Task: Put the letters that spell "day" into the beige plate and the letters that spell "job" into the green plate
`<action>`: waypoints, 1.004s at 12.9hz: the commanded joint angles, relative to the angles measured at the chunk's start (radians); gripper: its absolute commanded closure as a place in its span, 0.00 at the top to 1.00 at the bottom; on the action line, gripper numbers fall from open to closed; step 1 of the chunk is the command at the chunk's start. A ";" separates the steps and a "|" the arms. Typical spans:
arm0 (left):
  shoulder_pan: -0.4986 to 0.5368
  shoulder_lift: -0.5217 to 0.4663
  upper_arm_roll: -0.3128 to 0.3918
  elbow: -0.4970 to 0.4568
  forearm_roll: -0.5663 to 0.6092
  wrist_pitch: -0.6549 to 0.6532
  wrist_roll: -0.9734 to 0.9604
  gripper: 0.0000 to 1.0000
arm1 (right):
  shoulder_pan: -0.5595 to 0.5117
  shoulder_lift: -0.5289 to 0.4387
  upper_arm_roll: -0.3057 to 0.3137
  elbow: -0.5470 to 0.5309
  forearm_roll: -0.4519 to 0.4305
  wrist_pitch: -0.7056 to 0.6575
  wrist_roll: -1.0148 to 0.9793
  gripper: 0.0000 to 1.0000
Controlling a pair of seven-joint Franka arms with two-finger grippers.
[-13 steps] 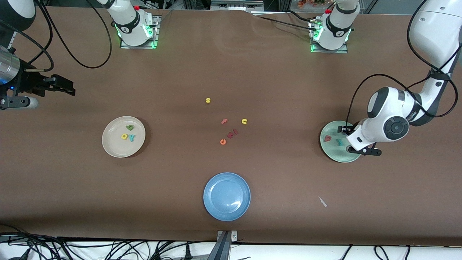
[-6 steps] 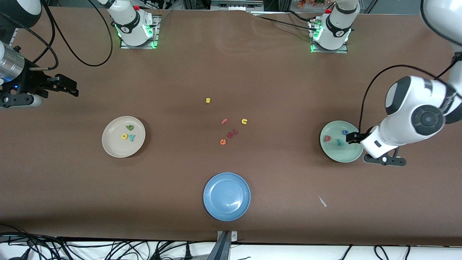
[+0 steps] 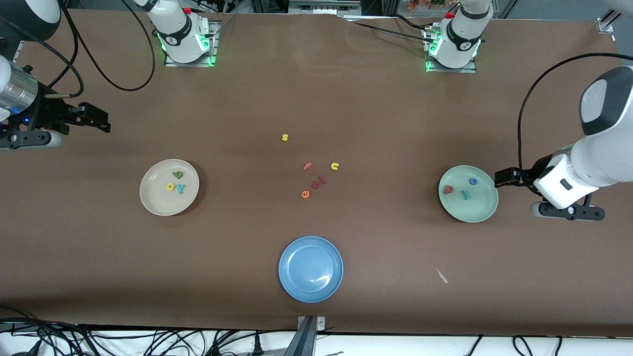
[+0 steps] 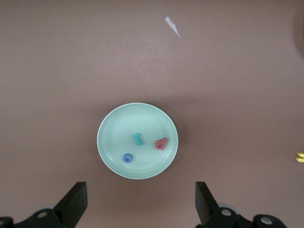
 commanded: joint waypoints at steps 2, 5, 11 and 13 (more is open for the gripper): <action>-0.162 -0.167 0.274 -0.019 -0.193 -0.025 0.187 1.00 | -0.023 -0.003 0.008 -0.017 0.001 0.006 0.006 1.00; -0.377 -0.249 0.565 -0.056 -0.261 -0.047 0.208 1.00 | -0.024 -0.002 0.006 -0.015 0.001 0.003 0.007 1.00; -0.442 -0.446 0.647 -0.336 -0.192 0.027 0.194 1.00 | -0.024 0.000 0.006 -0.014 0.001 0.003 0.007 1.00; -0.434 -0.448 0.644 -0.346 -0.190 0.056 0.198 1.00 | -0.024 0.000 0.006 -0.014 0.001 0.003 0.007 1.00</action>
